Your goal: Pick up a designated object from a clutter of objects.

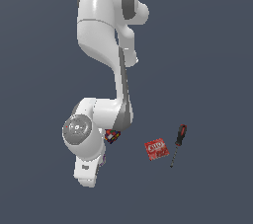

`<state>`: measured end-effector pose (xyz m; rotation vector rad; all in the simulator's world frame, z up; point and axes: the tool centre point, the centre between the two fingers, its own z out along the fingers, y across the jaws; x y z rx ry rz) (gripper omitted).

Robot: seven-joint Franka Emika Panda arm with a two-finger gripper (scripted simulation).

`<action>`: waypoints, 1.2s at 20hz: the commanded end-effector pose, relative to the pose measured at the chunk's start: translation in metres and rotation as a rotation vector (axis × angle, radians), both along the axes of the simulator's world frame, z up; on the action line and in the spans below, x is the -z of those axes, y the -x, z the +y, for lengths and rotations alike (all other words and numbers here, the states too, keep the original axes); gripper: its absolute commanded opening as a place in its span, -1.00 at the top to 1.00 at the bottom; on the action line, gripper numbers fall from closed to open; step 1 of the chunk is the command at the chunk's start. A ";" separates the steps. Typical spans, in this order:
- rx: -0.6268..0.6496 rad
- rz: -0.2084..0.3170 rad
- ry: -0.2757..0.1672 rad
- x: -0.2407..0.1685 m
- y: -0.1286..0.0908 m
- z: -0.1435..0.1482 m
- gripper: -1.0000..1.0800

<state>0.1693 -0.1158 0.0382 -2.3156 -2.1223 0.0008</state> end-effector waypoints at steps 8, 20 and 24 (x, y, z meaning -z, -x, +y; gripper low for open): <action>0.000 0.000 0.000 0.000 0.000 0.000 1.00; 0.000 0.000 0.000 -0.016 0.014 0.000 1.00; 0.000 0.000 0.000 -0.030 0.027 0.000 1.00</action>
